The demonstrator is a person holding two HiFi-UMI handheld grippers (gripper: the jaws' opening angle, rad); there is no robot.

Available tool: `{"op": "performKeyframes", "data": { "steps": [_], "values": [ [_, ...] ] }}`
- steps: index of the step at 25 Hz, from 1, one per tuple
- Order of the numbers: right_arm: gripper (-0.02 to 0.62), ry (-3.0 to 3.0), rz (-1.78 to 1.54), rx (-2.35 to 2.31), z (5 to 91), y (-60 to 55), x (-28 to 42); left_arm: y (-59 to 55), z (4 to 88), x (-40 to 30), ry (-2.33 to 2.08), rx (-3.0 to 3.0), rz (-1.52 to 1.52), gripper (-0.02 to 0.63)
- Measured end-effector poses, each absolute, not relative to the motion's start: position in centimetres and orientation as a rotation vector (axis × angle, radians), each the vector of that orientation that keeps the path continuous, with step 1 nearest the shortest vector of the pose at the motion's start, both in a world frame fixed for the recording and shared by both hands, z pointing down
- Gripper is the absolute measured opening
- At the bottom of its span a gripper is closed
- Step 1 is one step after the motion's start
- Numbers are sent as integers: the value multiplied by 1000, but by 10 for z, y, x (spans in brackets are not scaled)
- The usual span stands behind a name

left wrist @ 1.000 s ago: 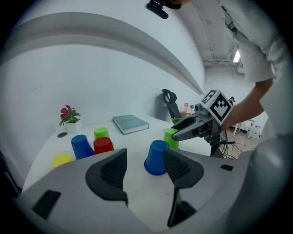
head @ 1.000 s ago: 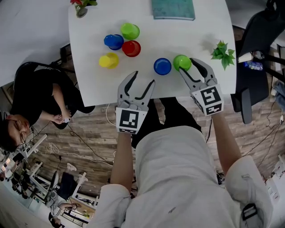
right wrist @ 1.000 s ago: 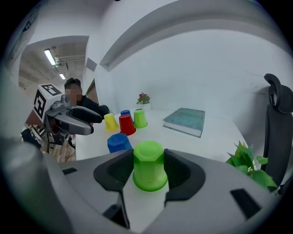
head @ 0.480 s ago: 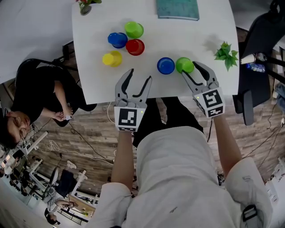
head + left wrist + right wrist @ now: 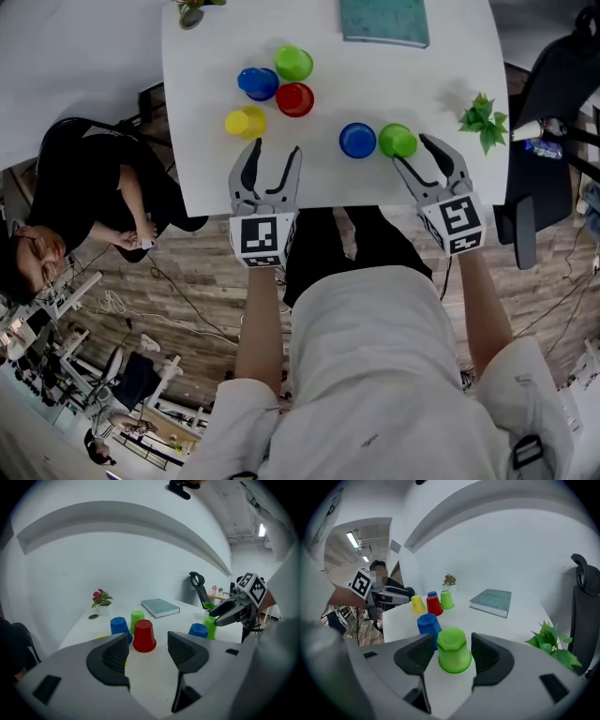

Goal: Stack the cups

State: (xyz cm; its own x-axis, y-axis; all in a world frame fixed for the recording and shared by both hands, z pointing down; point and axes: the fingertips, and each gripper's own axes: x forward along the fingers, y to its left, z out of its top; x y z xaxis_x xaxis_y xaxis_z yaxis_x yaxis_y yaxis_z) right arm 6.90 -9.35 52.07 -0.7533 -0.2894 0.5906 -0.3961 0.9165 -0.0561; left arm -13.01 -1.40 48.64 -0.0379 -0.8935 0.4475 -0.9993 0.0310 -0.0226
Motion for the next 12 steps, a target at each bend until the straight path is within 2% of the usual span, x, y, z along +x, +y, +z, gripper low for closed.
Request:
{"op": "performKeyframes", "data": {
  "steps": [12],
  "values": [
    [242, -2503, 204, 515, 490, -102, 73, -17, 494, -189, -2148, 1777, 525, 253]
  ]
}}
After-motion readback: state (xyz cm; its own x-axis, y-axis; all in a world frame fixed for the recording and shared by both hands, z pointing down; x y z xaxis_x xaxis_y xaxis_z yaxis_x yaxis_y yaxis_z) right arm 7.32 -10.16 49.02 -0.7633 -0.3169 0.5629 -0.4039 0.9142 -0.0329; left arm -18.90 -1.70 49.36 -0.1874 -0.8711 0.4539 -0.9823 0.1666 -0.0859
